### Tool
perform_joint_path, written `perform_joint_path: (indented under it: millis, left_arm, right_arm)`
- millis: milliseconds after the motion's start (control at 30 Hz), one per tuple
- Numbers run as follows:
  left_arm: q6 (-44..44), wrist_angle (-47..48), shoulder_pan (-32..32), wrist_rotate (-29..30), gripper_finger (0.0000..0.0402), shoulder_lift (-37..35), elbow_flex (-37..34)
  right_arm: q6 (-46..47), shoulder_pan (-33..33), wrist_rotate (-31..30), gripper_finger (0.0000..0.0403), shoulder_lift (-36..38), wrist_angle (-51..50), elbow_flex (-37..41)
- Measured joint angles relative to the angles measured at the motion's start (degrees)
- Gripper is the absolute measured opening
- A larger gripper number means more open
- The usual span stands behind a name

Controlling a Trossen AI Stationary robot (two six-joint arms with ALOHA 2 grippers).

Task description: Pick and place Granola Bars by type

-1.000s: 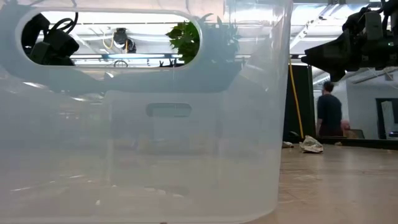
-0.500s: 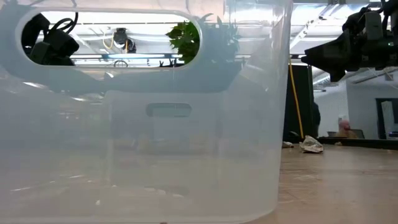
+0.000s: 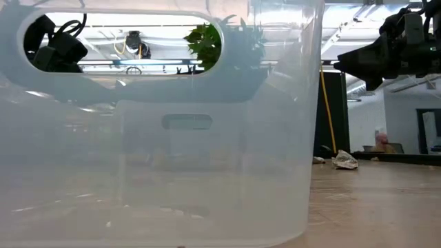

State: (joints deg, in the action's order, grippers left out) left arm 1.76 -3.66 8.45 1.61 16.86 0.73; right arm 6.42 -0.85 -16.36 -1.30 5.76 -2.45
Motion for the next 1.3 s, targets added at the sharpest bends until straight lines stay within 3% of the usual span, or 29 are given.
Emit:
perform_joint_path:
  millis: [1300]
  left_arm:
    - [0.07, -2.49, -0.02, 0.00, 0.0131, 0.00, 0.02]
  right_arm:
    - [-0.01, -0.01, 0.00, 0.0114, 0.00, 0.00, -0.01]
